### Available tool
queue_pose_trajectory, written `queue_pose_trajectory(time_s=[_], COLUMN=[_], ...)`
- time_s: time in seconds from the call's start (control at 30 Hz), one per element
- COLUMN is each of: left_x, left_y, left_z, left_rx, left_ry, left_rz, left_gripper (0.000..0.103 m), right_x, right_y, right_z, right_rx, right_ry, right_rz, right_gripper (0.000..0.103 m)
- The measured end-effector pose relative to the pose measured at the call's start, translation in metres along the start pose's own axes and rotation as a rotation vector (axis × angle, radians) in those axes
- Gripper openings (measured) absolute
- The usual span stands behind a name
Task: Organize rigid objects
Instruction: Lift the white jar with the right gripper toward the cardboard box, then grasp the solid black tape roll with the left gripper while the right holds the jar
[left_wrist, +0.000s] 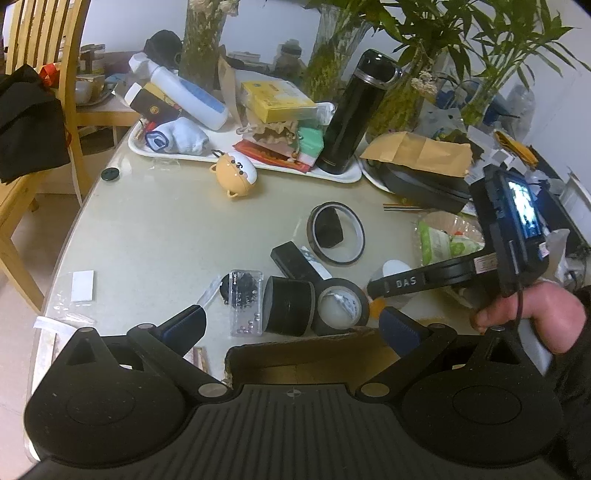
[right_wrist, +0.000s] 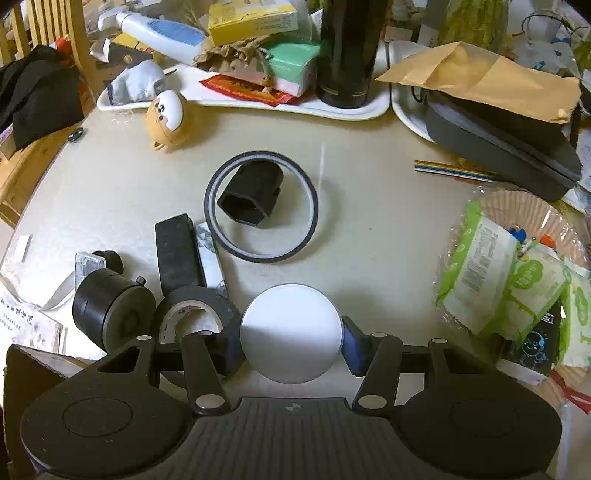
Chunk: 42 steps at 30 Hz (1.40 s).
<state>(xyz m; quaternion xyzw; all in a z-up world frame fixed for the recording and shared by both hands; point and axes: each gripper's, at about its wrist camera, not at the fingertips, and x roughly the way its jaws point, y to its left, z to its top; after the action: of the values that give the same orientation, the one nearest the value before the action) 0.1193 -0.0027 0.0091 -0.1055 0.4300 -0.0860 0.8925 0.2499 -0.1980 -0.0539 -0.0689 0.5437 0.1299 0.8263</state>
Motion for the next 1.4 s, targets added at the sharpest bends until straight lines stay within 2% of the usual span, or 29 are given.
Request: queue_pose_trajectory(time_s=[0.43,0.8,0.97,1.03,1.07,1.1,1.2,1.33,1.4], left_x=[-0.002,0.007,0.018,0.027,0.032,0.036,0.046,0.058,0.067], left_y=[-0.001,-0.002,0.008,0.007,0.005,0.003,-0.005,-0.012,-0.014], left_z=[0.002,0.0,0.004,0.005,0.005,0.005,0.003,0.006,0.009], left_rx=[0.043,0.079,0.039,0.023,0.024,0.03,0.061,0.087,0.093], left_ry=[-0.023,-0.007,0.017,0.045,0.066,0.087,0.112,0.109,0.123], left_rz=[0.031,0.05,0.068,0.051,0.041,0.037,0.05,0.072,0.086], left_gripper=[0.102,0.102,0.102,0.099,0.086,0.081,0.081,0.081,0.078], right_x=[-0.054,-0.091,-0.097,-0.098,-0.097,-0.097,-0.095,-0.096,-0.096], right_y=[-0.014,-0.024,-0.025,-0.024,-0.024,-0.023,-0.021,-0.016,-0.017], right_z=[0.004,-0.031,-0.046,-0.047,-0.047,-0.047,-0.046,-0.045,-0.045], right_rx=[0.031,0.058,0.059,0.05,0.05,0.051,0.044,0.025,0.025], right_ry=[-0.117,-0.158,-0.151,-0.153,-0.152,-0.151,-0.143,-0.149,-0.146], right_rz=[0.004,0.05,0.07,0.074,0.078,0.081,0.088,0.108,0.113], right_gripper=[0.057,0.057,0.057,0.057,0.057,0.057,0.057,0.057,0.057])
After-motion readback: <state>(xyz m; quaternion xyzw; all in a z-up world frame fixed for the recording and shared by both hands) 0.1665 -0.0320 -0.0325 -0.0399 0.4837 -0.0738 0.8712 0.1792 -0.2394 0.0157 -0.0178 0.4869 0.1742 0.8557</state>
